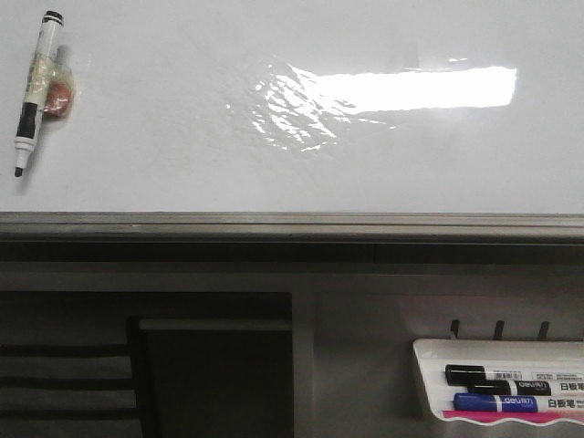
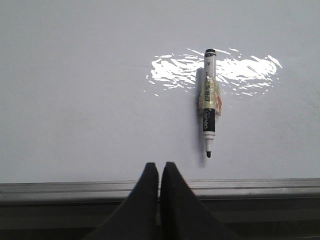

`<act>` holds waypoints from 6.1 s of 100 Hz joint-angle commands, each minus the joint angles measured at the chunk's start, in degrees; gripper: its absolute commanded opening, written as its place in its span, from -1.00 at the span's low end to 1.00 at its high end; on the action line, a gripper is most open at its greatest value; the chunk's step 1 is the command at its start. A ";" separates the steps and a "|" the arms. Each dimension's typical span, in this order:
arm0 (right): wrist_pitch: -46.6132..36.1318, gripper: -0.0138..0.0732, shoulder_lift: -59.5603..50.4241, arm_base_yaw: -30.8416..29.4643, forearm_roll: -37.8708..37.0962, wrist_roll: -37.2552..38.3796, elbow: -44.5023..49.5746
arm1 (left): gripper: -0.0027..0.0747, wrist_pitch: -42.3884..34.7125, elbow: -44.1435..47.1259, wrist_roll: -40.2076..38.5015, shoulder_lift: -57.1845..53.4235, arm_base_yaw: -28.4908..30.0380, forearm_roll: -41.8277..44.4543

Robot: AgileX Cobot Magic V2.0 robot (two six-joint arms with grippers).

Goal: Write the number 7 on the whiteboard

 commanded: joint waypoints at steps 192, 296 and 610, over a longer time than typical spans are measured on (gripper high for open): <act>27.45 -0.85 26.20 -0.35 3.26 -6.74 -35.64 | -0.98 12.33 -33.02 -0.30 25.91 0.15 -0.05; 27.80 -0.55 26.46 -0.35 3.36 -6.63 -35.64 | -0.71 12.43 -33.02 -0.30 26.48 0.15 1.09; 27.96 0.30 26.46 -0.35 4.22 -6.63 -35.64 | -0.77 3.54 -46.57 2.58 76.86 -10.20 4.23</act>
